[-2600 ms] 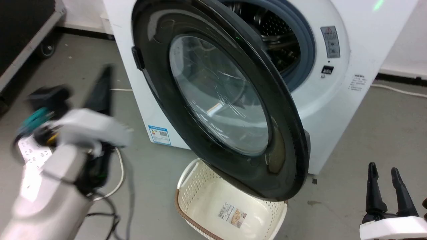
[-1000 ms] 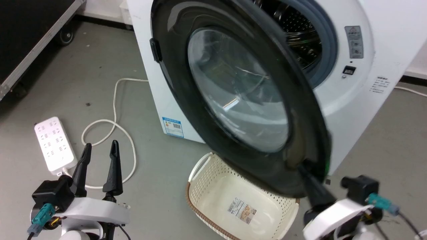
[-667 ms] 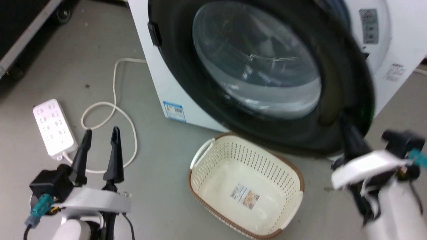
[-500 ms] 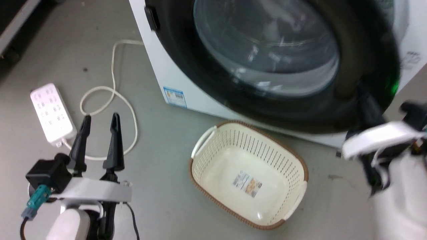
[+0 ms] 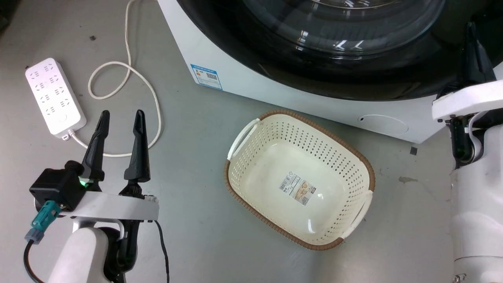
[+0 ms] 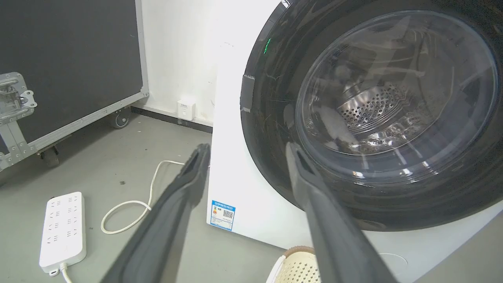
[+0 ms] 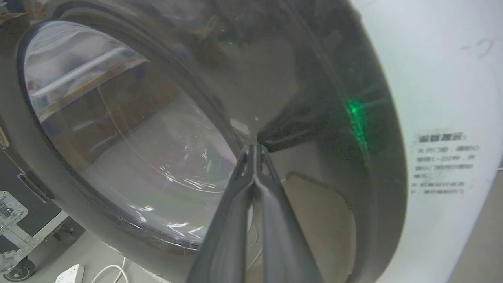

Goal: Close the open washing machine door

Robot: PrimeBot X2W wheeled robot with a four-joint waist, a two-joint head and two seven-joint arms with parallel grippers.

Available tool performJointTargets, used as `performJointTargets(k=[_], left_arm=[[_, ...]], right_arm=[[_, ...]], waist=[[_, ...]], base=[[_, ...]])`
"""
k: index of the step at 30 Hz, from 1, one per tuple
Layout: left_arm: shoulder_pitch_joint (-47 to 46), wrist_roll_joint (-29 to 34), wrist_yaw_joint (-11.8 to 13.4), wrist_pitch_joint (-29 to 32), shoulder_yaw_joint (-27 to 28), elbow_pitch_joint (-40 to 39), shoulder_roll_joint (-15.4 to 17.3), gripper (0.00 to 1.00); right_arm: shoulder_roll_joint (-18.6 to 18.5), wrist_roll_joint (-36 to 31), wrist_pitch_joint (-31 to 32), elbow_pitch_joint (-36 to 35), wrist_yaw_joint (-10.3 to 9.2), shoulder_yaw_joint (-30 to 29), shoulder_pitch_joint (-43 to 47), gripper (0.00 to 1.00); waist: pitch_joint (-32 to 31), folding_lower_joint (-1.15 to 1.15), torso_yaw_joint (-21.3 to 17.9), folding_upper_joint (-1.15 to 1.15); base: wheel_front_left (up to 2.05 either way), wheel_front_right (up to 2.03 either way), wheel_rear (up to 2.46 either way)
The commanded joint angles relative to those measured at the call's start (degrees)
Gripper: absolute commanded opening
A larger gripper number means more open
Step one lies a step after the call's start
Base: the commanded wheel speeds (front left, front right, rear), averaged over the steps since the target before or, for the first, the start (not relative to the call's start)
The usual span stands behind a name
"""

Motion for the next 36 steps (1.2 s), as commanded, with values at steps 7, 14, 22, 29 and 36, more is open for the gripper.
performJointTargets(k=[7,14,22,29,36], left_arm=[[0.43,1.82,-1.17,-0.25,1.64,1.57,-0.54,1.0],[4.18,2.85,-0.93,-0.24,2.36,4.32,-0.11,1.0],[7.64,2.82,0.4,1.54,1.56,5.52,-0.3,1.0],[8.91,3.16,1.37,5.48,-0.06,7.54,-0.07,1.0],[9.33,2.85,1.57,6.34,-0.83,8.93,-0.31,1.0]], right_arm=[[-0.77,2.16,-0.89,-5.35,-0.13,1.64,2.88,0.0],[-0.77,3.26,-0.92,-19.3,-0.13,6.43,18.98,0.0],[-0.77,2.57,1.77,-28.85,-0.13,12.61,36.92,0.0],[-0.77,1.14,5.93,-32.43,-0.13,14.55,45.99,0.0],[-0.77,1.24,11.62,-32.59,-0.13,15.01,49.74,1.0]], waist=[[-5.99,-0.01,-3.03,0.0],[-14.94,-0.01,-9.15,0.0],[-20.14,-0.01,-13.79,0.0],[-21.54,-0.01,-14.11,0.0],[-21.72,-0.01,-13.55,0.0]], base=[[0.0,0.0,0.0],[0.0,0.0,0.0],[0.0,0.0,0.0],[0.0,0.0,0.0],[0.0,0.0,0.0]])
